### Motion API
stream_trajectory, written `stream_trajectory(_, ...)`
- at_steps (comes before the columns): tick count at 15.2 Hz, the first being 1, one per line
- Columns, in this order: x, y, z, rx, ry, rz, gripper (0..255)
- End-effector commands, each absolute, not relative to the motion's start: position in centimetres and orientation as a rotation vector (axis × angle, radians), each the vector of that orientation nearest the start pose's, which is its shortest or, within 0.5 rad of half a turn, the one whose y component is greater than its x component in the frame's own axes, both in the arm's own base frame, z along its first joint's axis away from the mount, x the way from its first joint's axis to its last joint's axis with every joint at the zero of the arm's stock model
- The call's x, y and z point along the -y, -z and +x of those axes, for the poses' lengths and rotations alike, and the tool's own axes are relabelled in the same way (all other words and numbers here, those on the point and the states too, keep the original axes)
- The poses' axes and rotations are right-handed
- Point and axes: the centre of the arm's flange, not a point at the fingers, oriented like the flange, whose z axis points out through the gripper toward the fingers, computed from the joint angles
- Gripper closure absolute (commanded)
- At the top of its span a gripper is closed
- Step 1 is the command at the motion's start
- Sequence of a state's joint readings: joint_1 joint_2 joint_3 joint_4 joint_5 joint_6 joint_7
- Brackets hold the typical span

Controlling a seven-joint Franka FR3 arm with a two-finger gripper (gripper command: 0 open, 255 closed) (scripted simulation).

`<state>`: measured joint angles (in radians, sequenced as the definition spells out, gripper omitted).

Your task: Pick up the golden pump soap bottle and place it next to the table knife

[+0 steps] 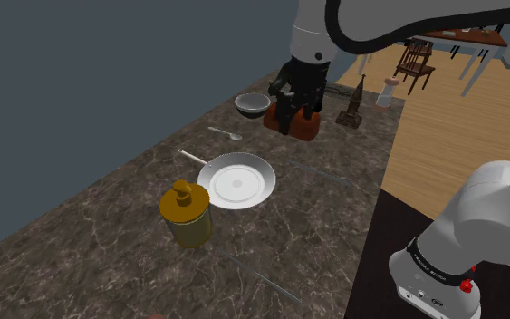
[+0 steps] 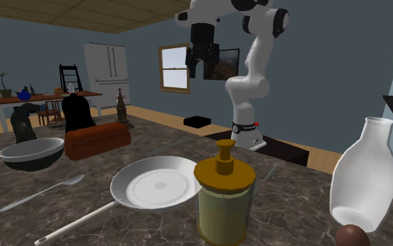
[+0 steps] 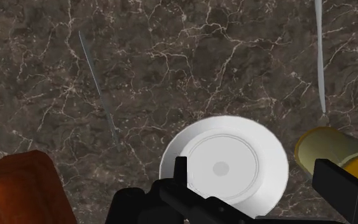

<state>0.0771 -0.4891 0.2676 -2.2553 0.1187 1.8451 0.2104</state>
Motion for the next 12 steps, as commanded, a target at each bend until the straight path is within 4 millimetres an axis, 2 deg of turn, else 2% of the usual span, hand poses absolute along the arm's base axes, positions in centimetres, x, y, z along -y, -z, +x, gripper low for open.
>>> stream_trajectory(1,-18.9,-53.8,39.3,0.122,0.106,-3.13,0)
stream_trajectory(12,-31.9,-49.2,43.9,0.112,0.117,-3.138,0)
